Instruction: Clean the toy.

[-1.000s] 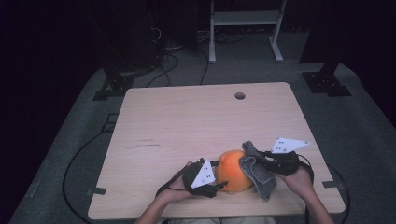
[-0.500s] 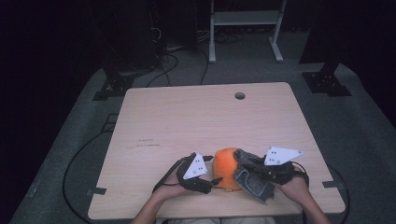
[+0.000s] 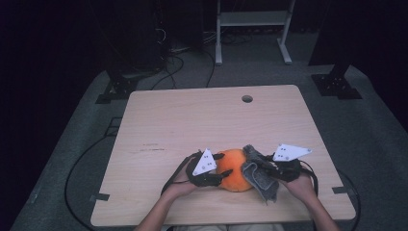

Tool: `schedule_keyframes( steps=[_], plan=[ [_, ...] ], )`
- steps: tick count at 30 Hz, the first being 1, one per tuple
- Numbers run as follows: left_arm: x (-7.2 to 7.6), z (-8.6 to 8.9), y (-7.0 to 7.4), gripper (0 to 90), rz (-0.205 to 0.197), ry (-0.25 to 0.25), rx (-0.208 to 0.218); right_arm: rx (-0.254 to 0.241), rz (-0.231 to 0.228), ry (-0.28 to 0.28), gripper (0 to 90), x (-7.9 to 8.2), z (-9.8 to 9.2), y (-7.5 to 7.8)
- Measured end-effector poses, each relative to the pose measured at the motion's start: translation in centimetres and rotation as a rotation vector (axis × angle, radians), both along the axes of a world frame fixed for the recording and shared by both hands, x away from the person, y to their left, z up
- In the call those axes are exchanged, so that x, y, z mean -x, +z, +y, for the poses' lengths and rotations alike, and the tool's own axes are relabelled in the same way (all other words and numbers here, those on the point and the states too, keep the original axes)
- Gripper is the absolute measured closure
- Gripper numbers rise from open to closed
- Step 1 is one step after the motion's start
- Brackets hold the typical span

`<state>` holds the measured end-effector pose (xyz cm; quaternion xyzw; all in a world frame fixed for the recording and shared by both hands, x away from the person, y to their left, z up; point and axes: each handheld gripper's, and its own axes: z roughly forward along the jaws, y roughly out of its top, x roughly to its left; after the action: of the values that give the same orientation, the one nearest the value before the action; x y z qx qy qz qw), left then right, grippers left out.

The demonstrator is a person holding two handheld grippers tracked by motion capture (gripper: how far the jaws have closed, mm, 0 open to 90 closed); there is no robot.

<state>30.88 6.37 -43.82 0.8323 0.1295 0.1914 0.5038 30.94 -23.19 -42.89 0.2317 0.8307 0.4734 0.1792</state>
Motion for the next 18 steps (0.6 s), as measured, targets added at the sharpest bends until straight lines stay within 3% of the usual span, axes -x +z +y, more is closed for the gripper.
schedule_keyframes(
  steps=[3,6,9,10,11,13,15,16,18],
  plan=[
    [-0.1,0.2,-0.1,41.2,0.022,0.022,0.006,-0.002,0.025,-0.025,77.3,-0.1,-0.8,-0.4],
    [-0.5,0.3,-0.4,41.2,0.046,0.068,0.003,0.064,-0.007,-0.058,77.3,0.7,-1.2,-0.1],
    [-0.8,0.5,-0.5,41.2,0.062,0.085,0.007,0.050,-0.069,-0.006,77.3,2.2,-0.3,0.8],
    [-1.0,0.6,-0.5,41.2,0.070,0.090,0.011,0.050,-0.069,-0.006,77.3,2.2,-0.3,0.8],
    [-1.1,0.7,-0.6,41.1,0.079,0.097,0.013,0.025,-0.096,0.054,77.3,3.0,0.7,1.3],
    [-1.1,0.8,-0.5,40.9,0.076,0.096,0.012,0.032,-0.110,0.098,77.3,3.3,1.9,1.4],
    [-1.0,0.9,-0.4,40.4,0.069,0.089,0.021,0.059,-0.118,0.105,77.3,3.3,2.3,1.3],
    [-0.9,1.3,0.0,38.9,0.054,0.072,0.052,0.094,-0.123,0.104,77.1,2.9,2.7,0.8],
    [-0.9,1.5,0.1,38.9,0.052,0.066,0.064,0.092,-0.119,0.096,77.1,2.7,2.5,0.6]
  ],
)
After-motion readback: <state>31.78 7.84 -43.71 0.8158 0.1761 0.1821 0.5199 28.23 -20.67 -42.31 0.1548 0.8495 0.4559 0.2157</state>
